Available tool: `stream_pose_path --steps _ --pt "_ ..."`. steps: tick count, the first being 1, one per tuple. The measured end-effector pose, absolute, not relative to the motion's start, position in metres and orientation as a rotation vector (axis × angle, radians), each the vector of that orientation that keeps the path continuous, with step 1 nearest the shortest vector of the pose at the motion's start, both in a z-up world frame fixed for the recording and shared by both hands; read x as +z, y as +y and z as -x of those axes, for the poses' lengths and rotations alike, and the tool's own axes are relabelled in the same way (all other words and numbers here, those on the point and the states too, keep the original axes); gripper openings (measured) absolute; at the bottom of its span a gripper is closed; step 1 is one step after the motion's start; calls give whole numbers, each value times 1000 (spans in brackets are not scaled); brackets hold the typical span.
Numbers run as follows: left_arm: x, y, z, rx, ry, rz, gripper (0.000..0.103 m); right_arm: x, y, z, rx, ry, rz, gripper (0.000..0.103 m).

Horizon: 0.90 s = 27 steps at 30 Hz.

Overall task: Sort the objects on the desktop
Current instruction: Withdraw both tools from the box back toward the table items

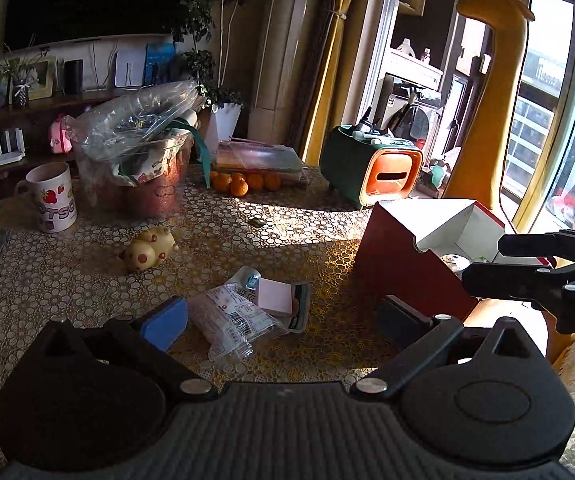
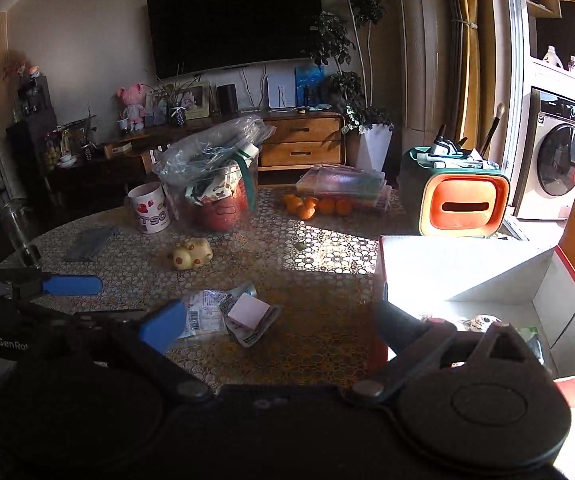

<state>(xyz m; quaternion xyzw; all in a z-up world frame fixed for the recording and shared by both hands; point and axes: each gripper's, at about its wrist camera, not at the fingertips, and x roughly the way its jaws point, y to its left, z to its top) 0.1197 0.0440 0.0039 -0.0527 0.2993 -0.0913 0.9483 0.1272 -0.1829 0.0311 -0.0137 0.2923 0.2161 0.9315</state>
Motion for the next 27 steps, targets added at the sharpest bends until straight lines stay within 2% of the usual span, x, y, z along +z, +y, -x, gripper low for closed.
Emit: stream_pose_path --steps 12,27 --pt "-16 96 -148 -108 624 68 103 8 -135 -135 491 606 62 102" --pt "-46 126 -209 -81 665 -24 103 -32 -82 -162 537 628 141 102"
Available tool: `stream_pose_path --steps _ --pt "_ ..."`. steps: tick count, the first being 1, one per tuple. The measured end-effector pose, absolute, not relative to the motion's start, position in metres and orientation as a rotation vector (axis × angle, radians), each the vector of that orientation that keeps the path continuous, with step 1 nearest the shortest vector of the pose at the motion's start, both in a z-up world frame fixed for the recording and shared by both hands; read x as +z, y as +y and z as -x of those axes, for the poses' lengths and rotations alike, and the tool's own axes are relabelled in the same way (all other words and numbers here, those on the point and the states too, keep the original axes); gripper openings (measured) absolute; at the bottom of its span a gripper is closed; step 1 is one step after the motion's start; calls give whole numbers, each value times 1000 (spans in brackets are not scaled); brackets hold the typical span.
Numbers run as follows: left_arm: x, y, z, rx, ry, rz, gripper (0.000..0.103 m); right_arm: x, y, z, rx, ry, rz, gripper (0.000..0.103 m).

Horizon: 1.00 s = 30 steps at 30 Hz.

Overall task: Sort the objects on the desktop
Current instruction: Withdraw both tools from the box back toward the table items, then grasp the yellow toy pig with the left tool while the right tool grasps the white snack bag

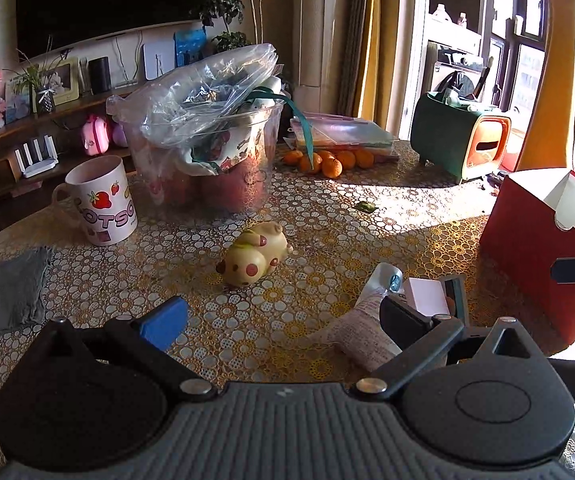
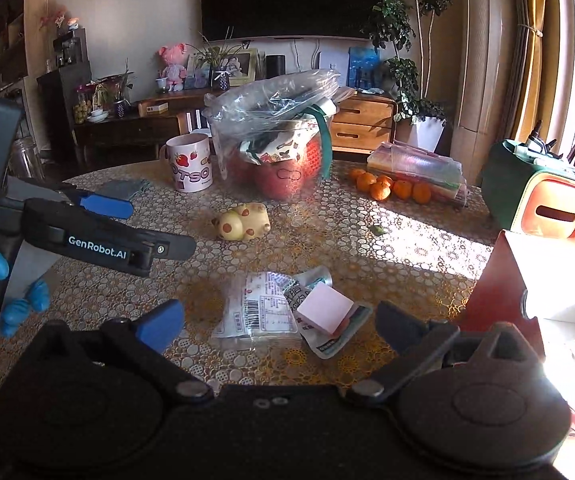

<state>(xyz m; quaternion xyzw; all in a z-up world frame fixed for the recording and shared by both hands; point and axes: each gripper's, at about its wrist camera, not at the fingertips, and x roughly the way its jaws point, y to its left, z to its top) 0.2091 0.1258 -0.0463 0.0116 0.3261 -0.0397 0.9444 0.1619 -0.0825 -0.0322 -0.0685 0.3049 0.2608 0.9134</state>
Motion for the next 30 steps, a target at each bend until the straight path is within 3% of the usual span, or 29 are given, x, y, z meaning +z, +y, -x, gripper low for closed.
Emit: stream_pose_path --steps 30 --pt "-110 148 -323 -77 674 -107 103 -103 -13 -216 563 658 191 96"
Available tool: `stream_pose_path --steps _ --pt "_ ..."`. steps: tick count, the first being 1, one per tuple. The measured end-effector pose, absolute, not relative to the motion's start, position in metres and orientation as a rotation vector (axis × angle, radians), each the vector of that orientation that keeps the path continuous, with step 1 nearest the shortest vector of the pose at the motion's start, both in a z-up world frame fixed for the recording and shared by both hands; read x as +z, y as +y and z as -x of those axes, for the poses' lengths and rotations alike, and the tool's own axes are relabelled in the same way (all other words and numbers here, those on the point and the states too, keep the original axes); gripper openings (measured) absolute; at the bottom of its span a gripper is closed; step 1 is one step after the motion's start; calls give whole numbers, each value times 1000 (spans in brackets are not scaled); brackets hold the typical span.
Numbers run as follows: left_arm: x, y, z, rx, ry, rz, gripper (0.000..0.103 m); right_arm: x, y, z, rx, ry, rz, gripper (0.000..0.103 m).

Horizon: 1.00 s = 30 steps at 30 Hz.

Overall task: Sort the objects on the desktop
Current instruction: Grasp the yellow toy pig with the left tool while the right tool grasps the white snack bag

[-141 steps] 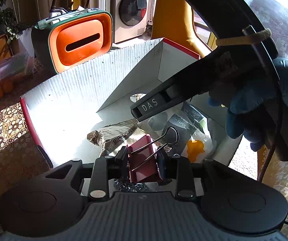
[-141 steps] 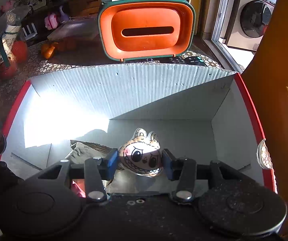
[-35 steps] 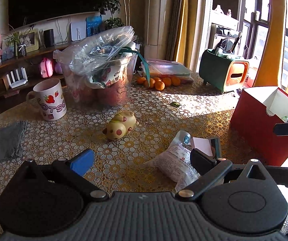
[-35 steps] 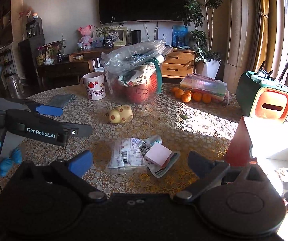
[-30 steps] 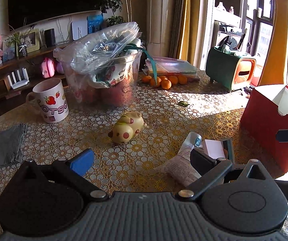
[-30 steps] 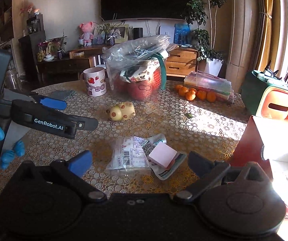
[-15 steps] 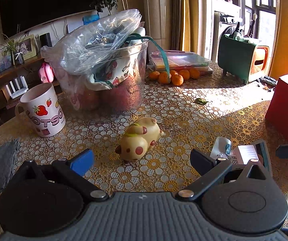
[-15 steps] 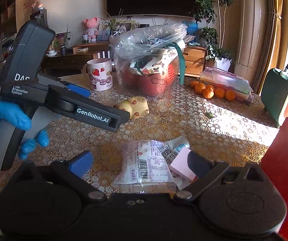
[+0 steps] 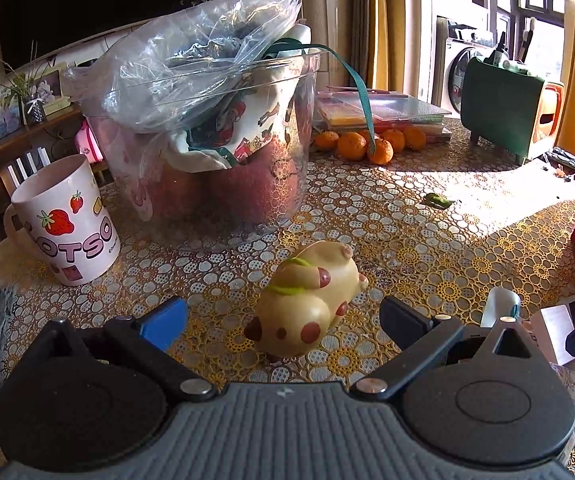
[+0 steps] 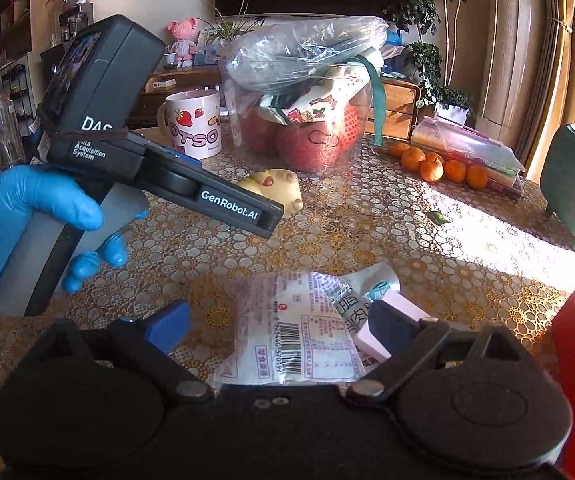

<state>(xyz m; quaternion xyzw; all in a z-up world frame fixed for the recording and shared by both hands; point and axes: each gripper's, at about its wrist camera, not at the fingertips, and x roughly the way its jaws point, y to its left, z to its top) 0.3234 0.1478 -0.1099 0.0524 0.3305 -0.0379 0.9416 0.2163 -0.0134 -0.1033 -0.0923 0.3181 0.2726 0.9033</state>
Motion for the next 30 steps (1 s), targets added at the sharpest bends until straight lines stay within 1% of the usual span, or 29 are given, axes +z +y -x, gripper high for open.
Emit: stream_pose_path --steps 4,7,9,11,14,17,20,22,25,27,30 --pt "-113 143 -332 -105 668 -130 103 -108 -11 -220 572 668 195 94" --pt "-116 139 -336 -118 665 -143 103 -111 -9 -223 575 678 206 90" --pt "-118 138 -338 -118 658 -140 102 -112 -8 -224 581 679 209 84" --pt "-119 137 -340 -121 659 -131 102 -113 -6 -225 585 684 221 82" --pt "-122 137 -341 -122 660 -130 102 -115 -5 -226 583 687 230 80" --pt "-123 137 -341 -122 656 -125 96 -117 -4 -229 577 696 228 77" --pt "-122 137 -341 -121 655 -121 88 -118 -5 -230 577 700 225 74" --pt "-122 137 -342 -120 662 -119 79 -118 -5 -230 577 702 230 72" --pt "-123 134 -342 -128 673 -127 70 -119 -6 -230 581 703 231 69" --pt "-123 130 -342 -129 684 -150 68 -119 -6 -230 581 705 230 66" --pt "-123 123 -341 -116 688 -188 68 -119 -6 -231 576 703 237 61"
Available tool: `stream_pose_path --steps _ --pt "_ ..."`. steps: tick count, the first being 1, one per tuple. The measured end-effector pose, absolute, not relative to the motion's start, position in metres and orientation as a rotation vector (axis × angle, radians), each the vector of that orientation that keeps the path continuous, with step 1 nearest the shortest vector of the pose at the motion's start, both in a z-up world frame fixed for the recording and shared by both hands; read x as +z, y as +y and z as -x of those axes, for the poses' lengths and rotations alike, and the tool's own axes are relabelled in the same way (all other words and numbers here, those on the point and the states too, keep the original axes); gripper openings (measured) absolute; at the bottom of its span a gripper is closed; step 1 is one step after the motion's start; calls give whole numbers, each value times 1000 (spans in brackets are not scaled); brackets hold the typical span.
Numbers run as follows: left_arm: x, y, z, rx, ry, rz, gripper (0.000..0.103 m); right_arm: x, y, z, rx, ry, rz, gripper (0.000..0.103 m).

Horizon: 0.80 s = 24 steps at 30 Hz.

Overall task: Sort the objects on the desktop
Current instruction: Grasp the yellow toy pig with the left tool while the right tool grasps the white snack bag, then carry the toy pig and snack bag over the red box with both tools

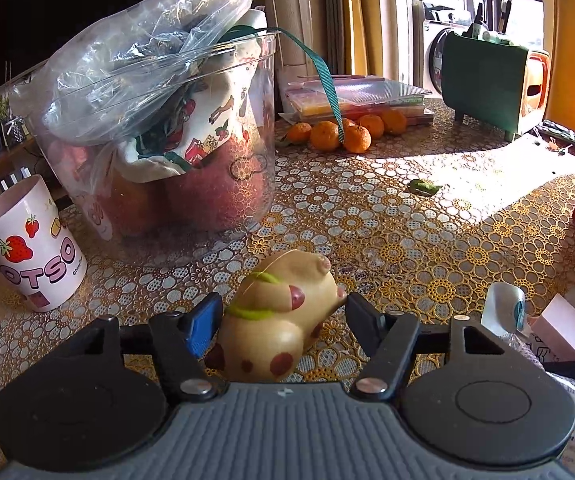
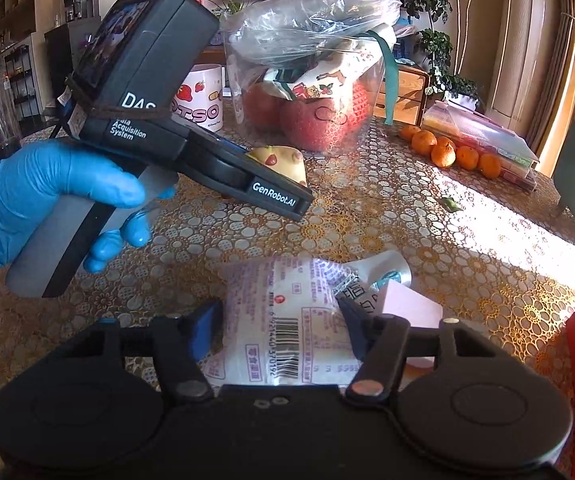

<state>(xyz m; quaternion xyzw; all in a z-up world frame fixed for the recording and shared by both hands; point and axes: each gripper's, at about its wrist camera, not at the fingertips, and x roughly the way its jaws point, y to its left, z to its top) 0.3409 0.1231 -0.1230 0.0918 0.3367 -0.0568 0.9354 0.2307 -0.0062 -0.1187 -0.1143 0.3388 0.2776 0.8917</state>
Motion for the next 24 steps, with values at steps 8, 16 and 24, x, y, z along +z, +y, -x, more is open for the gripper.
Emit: stream_pose_path --steps 8,16,24 --pt "-120 126 -342 -101 705 -154 65 -116 -7 -232 593 716 219 55" --pt "-114 129 -327 -97 703 -92 61 -106 -4 -226 638 724 188 54" --pt "-104 130 -295 -83 705 -47 60 -95 -11 -207 671 739 162 54"
